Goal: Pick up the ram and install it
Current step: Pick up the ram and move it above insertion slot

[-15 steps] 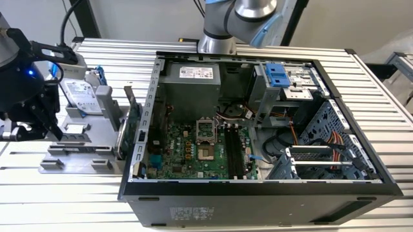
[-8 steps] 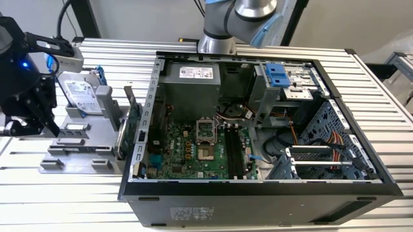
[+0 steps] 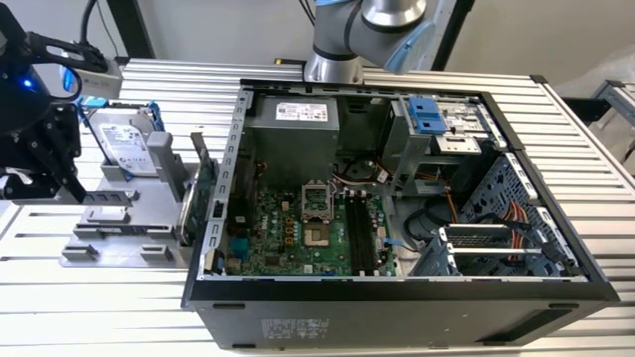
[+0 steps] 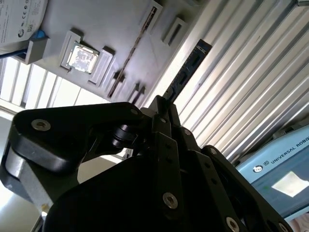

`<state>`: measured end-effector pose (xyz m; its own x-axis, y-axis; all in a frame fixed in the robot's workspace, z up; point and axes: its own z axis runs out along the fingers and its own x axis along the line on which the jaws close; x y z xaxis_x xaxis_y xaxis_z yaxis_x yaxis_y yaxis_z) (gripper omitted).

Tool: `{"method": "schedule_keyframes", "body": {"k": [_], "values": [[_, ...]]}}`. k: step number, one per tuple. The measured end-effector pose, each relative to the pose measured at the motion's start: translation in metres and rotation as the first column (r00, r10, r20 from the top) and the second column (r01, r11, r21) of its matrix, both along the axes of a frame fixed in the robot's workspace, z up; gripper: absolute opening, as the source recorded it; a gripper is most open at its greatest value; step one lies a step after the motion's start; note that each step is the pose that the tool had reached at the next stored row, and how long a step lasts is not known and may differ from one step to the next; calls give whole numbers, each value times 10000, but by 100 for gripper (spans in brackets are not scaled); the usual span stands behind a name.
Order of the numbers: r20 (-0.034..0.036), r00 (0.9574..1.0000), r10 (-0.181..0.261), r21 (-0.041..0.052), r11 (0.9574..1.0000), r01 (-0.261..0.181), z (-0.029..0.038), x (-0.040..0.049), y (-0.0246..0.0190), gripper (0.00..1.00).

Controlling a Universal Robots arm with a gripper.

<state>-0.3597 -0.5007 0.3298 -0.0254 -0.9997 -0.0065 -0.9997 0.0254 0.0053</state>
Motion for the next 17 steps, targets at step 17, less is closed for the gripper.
{"method": "schedule_keyframes", "body": {"k": [17], "values": [[4, 10000, 0, -77, 10000, 0, 381, -6, 14, 0]]}}
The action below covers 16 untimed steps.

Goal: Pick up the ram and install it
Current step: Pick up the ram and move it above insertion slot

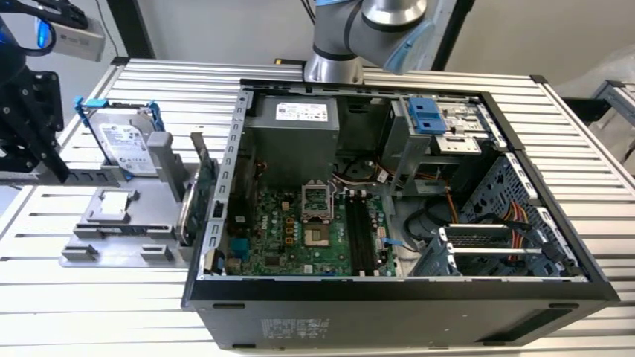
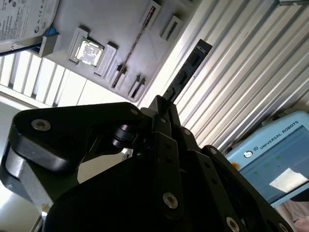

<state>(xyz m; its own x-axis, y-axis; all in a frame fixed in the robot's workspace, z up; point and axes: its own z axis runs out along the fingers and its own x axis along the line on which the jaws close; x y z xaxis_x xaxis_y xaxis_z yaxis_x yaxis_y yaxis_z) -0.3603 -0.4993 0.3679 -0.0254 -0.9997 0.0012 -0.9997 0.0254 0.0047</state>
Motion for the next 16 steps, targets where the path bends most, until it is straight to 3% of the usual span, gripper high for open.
{"method": "schedule_keyframes", "body": {"k": [8, 16], "values": [[2, 10000, 0, -37, 10000, 0, 176, -2, 5, 0], [3, 10000, 0, -39, 10000, 0, 200, 2, 6, 0]]}}
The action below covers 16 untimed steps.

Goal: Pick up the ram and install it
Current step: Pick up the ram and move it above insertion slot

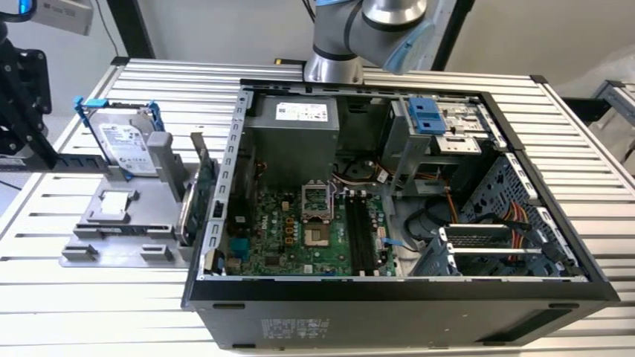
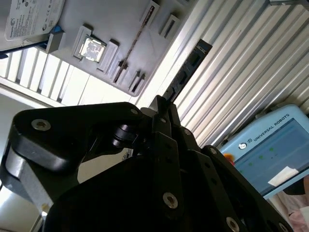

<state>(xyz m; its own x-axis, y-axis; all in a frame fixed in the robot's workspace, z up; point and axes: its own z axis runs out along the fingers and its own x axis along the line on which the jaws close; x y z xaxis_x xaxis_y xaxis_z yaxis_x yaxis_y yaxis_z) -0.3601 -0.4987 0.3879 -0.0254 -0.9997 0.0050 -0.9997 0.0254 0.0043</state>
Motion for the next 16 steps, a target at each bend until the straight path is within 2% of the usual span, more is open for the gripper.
{"method": "schedule_keyframes", "body": {"k": [6, 16], "values": [[0, 10000, 0, 0, 10000, 0, 0, 138, 0, 0], [-2, 10000, 0, 0, 10000, 0, 1, 454, 0, 0]]}}
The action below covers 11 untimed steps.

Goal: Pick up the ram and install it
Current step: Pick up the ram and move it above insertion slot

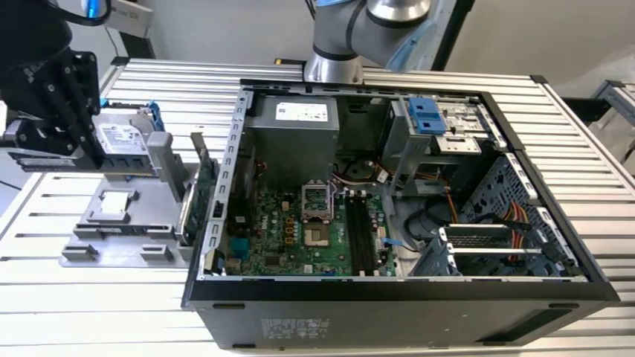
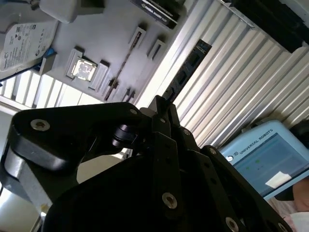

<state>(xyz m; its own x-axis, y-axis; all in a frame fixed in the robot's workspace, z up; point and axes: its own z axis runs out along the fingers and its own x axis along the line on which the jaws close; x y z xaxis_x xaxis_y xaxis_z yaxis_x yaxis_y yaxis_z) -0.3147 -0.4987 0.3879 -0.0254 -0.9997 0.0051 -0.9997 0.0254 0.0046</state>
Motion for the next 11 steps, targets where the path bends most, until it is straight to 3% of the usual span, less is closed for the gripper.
{"method": "schedule_keyframes", "body": {"k": [11], "values": [[-9, 10000, 0, 0, 10000, 0, 0, 361, 0, 0]]}}
